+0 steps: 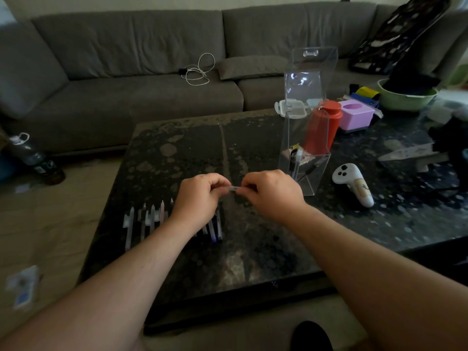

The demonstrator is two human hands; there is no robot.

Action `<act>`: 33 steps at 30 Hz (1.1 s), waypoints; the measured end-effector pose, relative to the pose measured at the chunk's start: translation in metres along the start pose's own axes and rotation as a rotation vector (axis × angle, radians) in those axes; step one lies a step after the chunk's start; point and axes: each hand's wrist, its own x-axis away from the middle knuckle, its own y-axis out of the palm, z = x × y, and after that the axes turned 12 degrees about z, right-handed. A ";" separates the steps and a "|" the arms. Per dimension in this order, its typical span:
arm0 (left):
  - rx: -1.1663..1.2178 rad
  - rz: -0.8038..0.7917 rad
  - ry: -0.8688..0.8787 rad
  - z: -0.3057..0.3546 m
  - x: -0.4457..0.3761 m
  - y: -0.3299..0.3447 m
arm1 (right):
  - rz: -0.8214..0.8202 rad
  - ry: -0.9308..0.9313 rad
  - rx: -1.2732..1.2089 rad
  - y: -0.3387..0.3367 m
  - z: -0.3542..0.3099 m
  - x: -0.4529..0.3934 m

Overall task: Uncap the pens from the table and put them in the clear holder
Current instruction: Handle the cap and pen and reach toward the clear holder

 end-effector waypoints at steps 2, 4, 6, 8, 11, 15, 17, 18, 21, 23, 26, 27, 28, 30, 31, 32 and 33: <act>0.023 -0.007 0.005 0.000 0.001 0.001 | -0.019 -0.014 -0.036 -0.001 0.002 -0.002; 0.056 -0.020 -0.004 0.002 0.004 0.002 | -0.018 -0.044 -0.066 -0.001 0.003 -0.002; 0.097 -0.027 -0.022 0.003 0.006 0.005 | -0.021 -0.083 -0.091 -0.002 0.002 0.001; 0.159 -0.031 -0.061 0.004 0.008 0.010 | -0.046 -0.113 -0.063 -0.002 0.002 0.000; 0.227 -0.074 -0.106 0.007 0.007 0.012 | 0.024 -0.099 -0.065 -0.021 0.000 -0.009; 0.170 -0.167 -0.052 0.011 0.011 0.015 | 0.461 0.137 -0.376 -0.080 0.002 -0.033; 0.141 -0.193 -0.002 0.011 0.014 0.018 | 0.716 0.257 -0.457 -0.104 0.015 -0.039; 0.132 -0.205 0.001 0.012 0.015 0.019 | 0.795 0.300 -0.460 -0.111 0.023 -0.039; 0.080 -0.240 -0.011 0.015 0.017 0.021 | 0.743 0.412 -0.388 -0.109 0.047 -0.031; 0.047 -0.249 0.004 0.017 0.018 0.022 | 0.577 0.448 -0.306 -0.095 0.059 -0.024; 0.028 -0.249 0.029 0.019 0.019 0.021 | 0.346 0.404 -0.163 -0.072 0.070 -0.016; 0.023 -0.249 0.035 0.019 0.019 0.021 | 0.307 0.383 -0.107 -0.067 0.071 -0.015; 0.017 -0.251 0.041 0.020 0.019 0.021 | 0.291 0.368 -0.060 -0.064 0.072 -0.015; -0.002 -0.251 0.058 0.020 0.020 0.022 | 0.288 0.347 0.029 -0.063 0.072 -0.017; -0.012 -0.247 0.066 0.020 0.020 0.023 | 0.286 0.337 0.073 -0.062 0.071 -0.018; -0.019 -0.243 0.072 0.020 0.020 0.023 | 0.288 0.322 0.111 -0.062 0.070 -0.018; -0.021 -0.242 0.076 0.020 0.020 0.023 | 0.287 0.304 0.139 -0.062 0.070 -0.018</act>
